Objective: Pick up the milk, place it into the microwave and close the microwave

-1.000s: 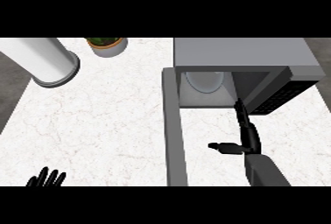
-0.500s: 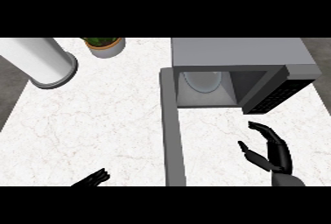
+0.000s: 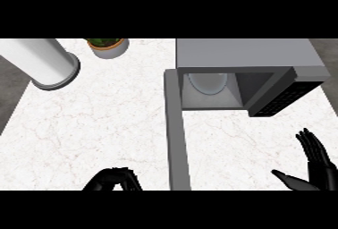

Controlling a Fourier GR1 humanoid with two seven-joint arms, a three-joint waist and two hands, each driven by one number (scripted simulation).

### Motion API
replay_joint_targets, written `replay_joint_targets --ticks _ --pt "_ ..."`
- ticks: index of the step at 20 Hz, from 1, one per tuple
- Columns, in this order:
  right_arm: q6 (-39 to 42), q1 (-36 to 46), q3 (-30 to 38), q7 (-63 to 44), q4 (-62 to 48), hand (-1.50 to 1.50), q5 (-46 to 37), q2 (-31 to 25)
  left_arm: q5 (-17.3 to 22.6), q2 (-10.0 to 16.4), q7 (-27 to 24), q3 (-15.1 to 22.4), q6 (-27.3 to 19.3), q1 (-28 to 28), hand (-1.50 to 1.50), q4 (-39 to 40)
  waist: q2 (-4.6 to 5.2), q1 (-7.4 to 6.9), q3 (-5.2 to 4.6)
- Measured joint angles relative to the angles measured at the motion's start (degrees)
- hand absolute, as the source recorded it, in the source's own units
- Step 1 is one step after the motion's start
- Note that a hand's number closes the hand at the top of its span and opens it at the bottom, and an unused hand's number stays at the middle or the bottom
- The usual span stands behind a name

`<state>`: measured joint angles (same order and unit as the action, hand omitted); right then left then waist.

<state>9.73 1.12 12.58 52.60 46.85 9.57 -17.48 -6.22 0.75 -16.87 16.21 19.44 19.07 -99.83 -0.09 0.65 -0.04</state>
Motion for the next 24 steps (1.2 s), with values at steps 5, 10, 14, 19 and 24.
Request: replay_joint_targets --ticks 5,10,14,19,24 --pt "2.26 -2.7 2.18 -0.16 0.92 -1.5 1.75 -2.47 -2.85 -0.46 -2.96 0.39 -6.4 -6.32 1.5 7.76 0.05 -0.27 0.0" --pt "3.73 -4.56 2.36 -0.1 1.48 -1.5 2.39 -3.87 -6.42 -0.5 1.2 4.18 -5.94 -13.97 1.5 14.5 0.12 0.12 0.05" --pt "5.18 -6.2 2.78 -0.53 2.24 -1.5 3.6 -5.44 -7.96 -0.61 5.33 8.34 -3.44 -18.23 1.5 20.31 0.14 0.49 0.05" --pt "6.58 -5.58 3.33 -1.11 2.08 -1.5 4.78 -7.71 -5.85 -0.7 7.62 15.53 -5.04 -25.03 1.5 28.71 0.19 0.65 0.06" --pt "7.58 -4.57 2.8 -1.15 3.05 -1.5 5.52 -8.29 -0.83 -0.44 5.15 25.13 -12.95 -31.53 1.5 35.87 0.3 1.15 0.03"
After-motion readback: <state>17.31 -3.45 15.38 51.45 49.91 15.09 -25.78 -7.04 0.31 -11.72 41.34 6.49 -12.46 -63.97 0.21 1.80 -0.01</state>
